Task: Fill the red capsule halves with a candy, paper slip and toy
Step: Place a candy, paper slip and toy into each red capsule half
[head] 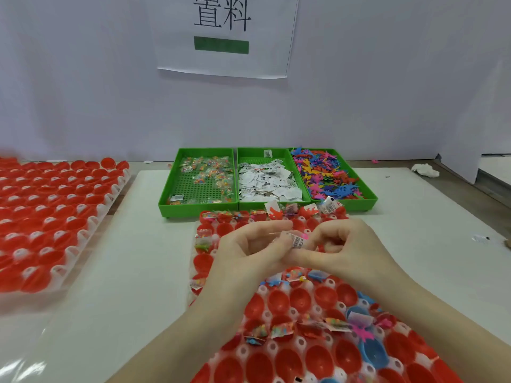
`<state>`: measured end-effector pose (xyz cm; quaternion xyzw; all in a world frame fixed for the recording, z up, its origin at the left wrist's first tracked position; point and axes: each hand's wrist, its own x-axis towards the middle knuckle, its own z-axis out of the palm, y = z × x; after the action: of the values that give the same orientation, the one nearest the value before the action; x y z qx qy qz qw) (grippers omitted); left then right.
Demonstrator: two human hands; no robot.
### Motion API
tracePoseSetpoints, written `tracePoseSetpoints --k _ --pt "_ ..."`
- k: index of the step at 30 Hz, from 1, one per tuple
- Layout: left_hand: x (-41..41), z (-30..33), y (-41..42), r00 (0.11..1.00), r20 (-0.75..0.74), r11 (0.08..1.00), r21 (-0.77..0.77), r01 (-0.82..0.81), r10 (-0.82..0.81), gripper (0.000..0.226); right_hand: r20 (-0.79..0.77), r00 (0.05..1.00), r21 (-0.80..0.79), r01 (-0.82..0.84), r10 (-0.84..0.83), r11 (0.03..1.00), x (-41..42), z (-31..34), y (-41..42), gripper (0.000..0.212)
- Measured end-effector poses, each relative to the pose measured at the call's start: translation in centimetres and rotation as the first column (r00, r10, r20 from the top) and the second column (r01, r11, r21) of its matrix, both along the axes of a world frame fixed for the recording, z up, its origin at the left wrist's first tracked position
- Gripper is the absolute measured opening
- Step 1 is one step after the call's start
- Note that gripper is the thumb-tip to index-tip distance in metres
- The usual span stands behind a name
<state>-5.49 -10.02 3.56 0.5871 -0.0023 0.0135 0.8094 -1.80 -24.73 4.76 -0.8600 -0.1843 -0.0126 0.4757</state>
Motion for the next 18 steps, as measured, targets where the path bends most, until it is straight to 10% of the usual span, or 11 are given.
tracePoseSetpoints --k 3,8,12,18 --pt "-0.4 -0.2 -0.3 0.997 0.005 0.996 0.041 -0.079 0.079 0.016 -0.012 1.000 0.035 0.015 -0.015 0.999 -1.1 0.4 -0.1 0.041" --pt "-1.1 -0.2 -1.0 0.995 0.003 0.993 0.061 -0.097 0.097 0.013 -0.440 0.883 0.542 0.115 0.164 0.833 -1.6 1.2 -0.7 0.037" --pt "-1.4 -0.4 -1.8 0.990 0.100 0.965 0.235 -0.117 0.096 0.015 -0.388 0.885 0.660 0.072 0.258 0.748 -2.2 1.0 -1.4 0.039" --pt "-1.7 -0.1 -2.6 0.981 0.127 0.952 0.252 -0.173 0.144 0.017 -0.055 0.995 0.429 -0.054 0.085 0.902 -3.7 0.9 -1.7 0.042"
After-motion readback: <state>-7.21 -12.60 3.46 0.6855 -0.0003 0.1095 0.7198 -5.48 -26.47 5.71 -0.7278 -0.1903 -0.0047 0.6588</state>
